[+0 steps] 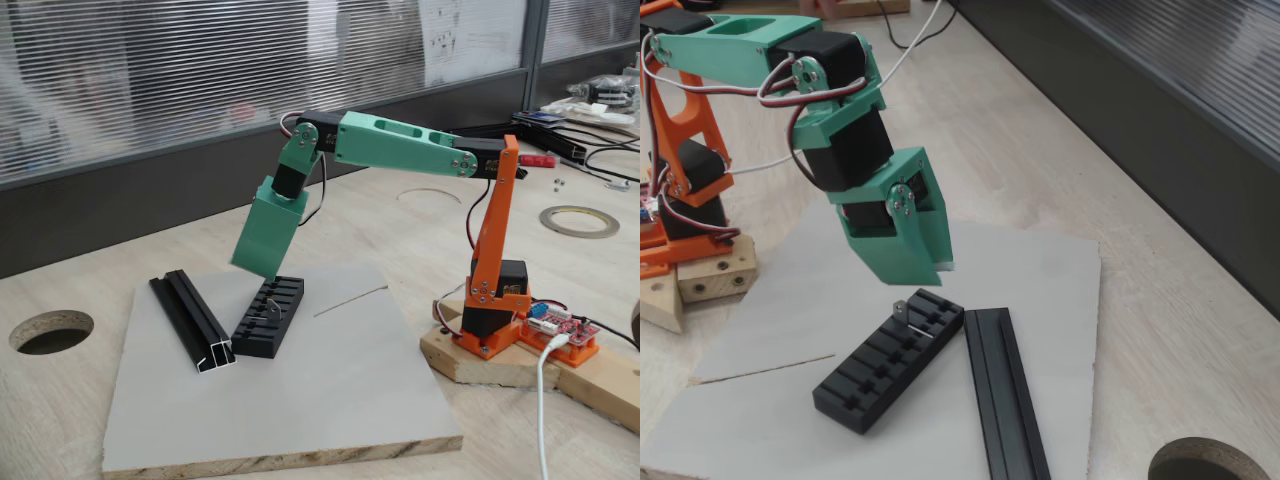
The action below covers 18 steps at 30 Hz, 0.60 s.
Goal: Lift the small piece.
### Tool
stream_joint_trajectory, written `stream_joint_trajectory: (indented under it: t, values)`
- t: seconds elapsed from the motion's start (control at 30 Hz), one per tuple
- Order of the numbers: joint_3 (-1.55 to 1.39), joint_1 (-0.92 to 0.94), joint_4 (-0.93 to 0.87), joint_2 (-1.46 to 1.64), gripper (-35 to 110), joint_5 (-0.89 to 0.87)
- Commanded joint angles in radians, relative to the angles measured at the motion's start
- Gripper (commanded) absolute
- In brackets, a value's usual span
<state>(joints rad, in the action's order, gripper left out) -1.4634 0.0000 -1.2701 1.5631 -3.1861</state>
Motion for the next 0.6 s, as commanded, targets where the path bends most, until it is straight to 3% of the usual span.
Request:
stream_joint_trajectory:
  t: [0.0, 0.57]
  values:
    - [0.009, -0.011, -0.011, 0.012, 30, -0.025]
    - [-0.158, -0.026, 0.003, 0.034, 33, -0.023]
